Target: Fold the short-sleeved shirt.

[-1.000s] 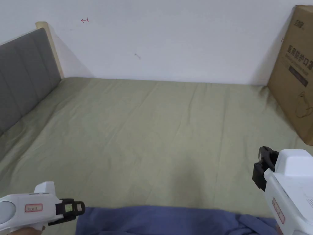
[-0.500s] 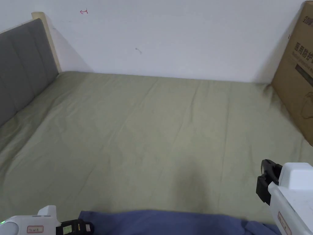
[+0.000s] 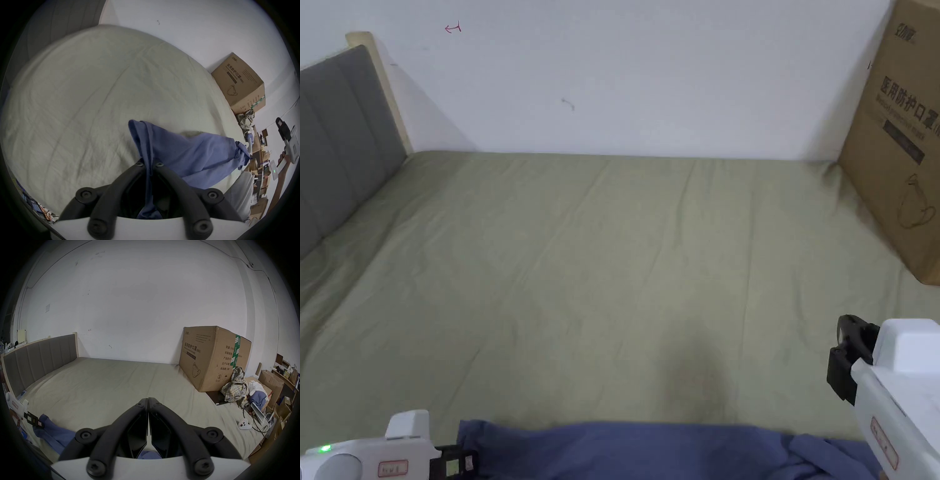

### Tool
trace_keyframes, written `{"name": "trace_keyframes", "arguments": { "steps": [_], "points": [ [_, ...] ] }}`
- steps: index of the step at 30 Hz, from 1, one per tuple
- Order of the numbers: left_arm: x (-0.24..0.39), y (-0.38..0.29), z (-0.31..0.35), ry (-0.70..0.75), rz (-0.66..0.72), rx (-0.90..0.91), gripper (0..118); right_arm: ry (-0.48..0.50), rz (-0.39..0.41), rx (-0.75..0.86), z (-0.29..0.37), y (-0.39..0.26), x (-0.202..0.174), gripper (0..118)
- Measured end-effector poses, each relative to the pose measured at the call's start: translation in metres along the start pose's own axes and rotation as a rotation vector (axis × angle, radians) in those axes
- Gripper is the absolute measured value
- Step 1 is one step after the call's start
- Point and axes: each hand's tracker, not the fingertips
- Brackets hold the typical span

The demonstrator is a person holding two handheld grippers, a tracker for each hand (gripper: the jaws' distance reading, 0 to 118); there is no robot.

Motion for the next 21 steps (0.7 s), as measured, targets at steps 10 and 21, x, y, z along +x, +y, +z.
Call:
{"name": "trace_keyframes", "arguments": {
  "steps": [10,21],
  "points": [
    [-0.008,0.023,0.082,0.114,0.009,0.101,2,-0.001,-0.031,0.051,0.016,0.007,0.017,0],
    [0.063,0.026,0.091,0.126,-0.021,0.065,2,-0.002,-0.057,0.072,0.028,0.006,0.038,0]
  ]
}}
